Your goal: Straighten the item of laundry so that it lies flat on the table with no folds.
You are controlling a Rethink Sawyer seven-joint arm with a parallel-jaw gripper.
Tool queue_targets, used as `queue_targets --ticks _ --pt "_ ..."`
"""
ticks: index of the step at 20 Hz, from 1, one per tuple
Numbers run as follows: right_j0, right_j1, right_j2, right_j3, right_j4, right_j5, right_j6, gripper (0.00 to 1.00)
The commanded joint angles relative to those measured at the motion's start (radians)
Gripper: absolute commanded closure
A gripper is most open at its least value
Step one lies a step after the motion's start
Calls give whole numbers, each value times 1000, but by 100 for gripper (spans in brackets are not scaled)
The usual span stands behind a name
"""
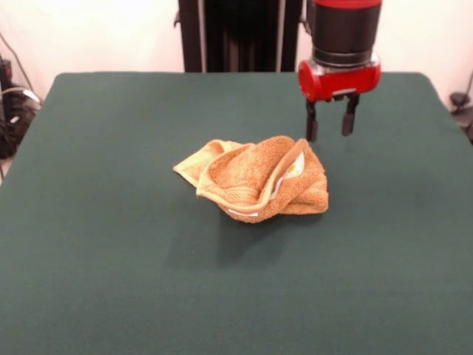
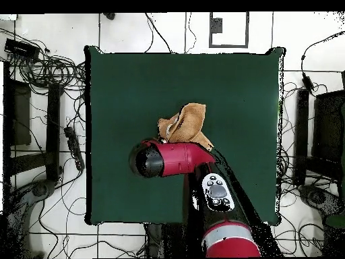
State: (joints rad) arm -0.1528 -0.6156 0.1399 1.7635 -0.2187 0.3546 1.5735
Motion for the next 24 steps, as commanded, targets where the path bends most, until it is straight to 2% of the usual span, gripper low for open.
queue_targets --ticks 1,4,9,18,24 --pt "-11 -18 121 -81 -66 178 -107 0" --pt "-20 -57 107 -96 -72 241 -110 0" --pt "18 -71 -4 -98 -60 225 81 0" --pt "-26 14 -38 -124 -4 157 173 0" --pt "-38 105 -72 -111 80 18 306 0"
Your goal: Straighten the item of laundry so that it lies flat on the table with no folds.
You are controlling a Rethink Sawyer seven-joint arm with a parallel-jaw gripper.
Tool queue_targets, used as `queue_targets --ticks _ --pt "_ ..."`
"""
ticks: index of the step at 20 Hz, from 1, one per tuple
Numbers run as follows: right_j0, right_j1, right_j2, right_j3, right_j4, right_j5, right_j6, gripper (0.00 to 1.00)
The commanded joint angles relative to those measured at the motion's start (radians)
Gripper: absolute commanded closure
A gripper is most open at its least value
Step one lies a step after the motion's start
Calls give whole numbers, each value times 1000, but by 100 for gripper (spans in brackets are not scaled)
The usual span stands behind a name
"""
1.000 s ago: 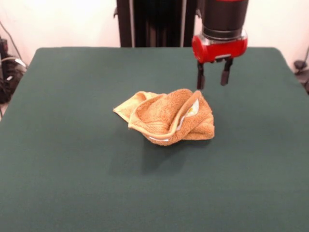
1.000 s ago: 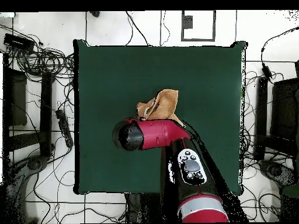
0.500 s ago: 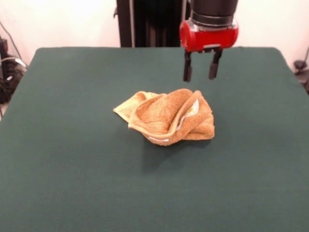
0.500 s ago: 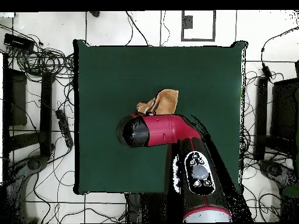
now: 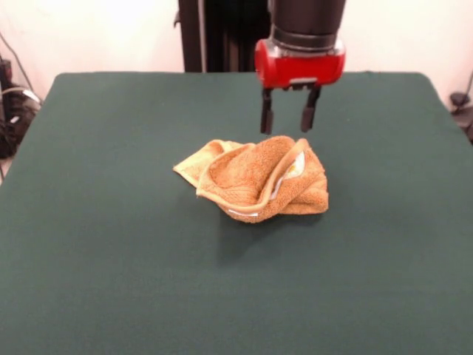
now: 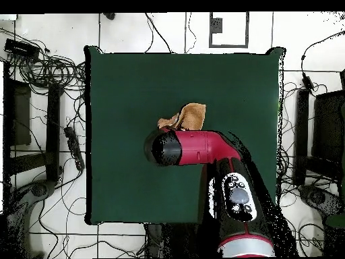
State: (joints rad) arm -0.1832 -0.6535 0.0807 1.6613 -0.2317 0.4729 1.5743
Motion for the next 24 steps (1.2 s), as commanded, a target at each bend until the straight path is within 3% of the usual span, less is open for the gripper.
queue_targets --ticks 1,3,11,20,24 --pt "-4 158 -24 -7 111 -138 331 0" --pt "-10 196 -32 -5 145 -205 356 0" --pt "-71 324 23 -26 218 -280 263 0" --pt "-128 420 105 4 216 -401 193 0" --pt "-131 424 112 1 203 -412 177 0"
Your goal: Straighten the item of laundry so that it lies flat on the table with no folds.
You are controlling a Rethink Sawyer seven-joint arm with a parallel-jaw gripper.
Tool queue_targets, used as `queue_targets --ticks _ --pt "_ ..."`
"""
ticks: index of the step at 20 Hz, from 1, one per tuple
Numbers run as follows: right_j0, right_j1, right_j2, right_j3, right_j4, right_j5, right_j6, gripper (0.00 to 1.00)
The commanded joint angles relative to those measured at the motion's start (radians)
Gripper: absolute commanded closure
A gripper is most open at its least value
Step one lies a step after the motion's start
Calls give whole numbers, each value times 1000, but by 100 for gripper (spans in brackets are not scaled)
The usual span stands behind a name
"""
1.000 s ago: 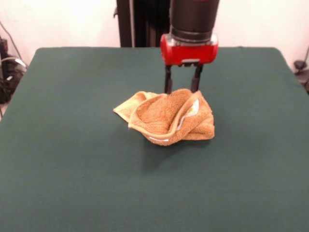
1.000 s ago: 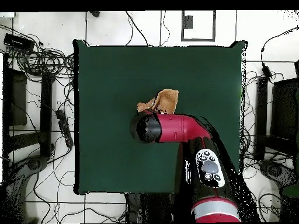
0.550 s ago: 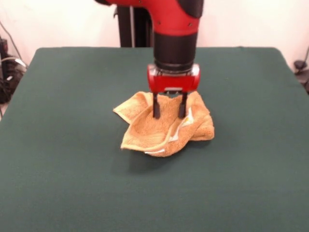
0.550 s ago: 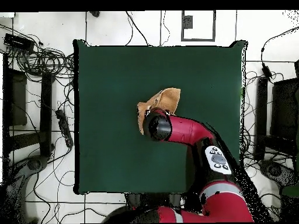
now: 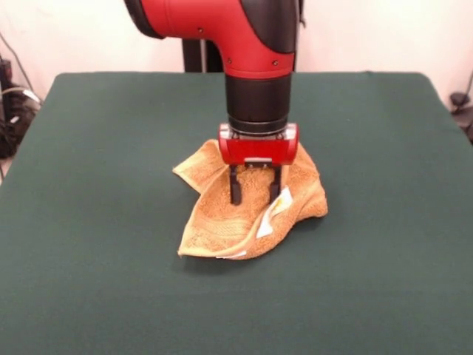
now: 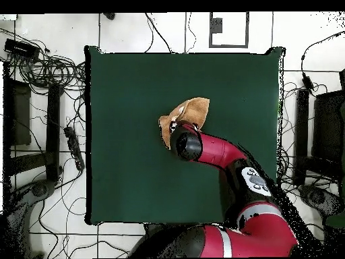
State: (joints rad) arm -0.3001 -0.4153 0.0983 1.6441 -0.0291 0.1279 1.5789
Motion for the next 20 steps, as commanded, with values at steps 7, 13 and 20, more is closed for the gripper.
queue_targets --ticks 7,13,20 --pt "-6 177 91 18 -56 -106 133 100" --pt "15 152 73 39 -42 -120 152 100" --pt "42 72 45 108 -49 -106 162 100"
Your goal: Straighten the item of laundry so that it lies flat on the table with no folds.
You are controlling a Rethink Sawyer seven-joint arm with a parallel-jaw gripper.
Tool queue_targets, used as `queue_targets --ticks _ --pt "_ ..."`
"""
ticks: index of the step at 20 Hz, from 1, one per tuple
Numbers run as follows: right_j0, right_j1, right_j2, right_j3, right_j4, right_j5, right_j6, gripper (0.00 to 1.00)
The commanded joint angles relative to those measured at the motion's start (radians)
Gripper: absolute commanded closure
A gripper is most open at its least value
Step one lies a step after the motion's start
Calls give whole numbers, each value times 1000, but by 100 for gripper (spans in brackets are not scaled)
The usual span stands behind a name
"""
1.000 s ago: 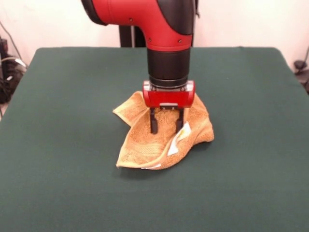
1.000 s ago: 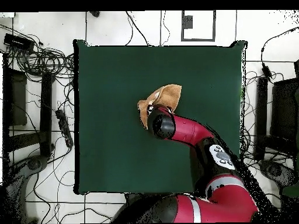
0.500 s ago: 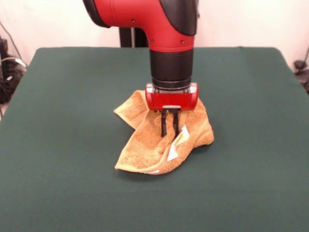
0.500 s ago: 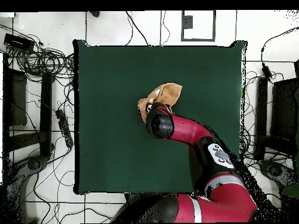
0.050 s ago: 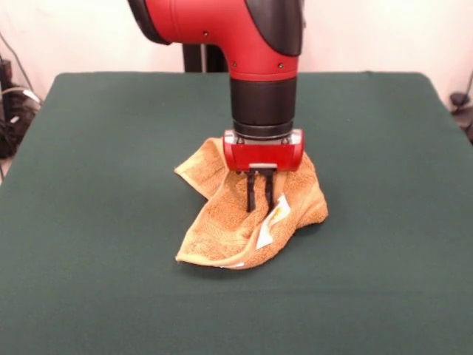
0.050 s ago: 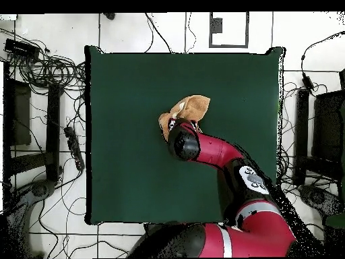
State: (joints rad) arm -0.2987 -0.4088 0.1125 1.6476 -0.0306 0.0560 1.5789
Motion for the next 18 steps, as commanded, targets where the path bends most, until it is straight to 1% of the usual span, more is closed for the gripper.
queue_targets --ticks 1,4,6,12,14,18 --pt "49 34 23 129 -49 -26 166 100" --pt "88 -77 -21 219 -32 24 194 100" --pt "107 -131 -44 267 -21 44 210 100" --pt "145 -246 -81 386 14 71 242 100" --pt "146 -281 -80 420 16 68 241 100" --pt "139 -346 -68 504 20 21 259 100"
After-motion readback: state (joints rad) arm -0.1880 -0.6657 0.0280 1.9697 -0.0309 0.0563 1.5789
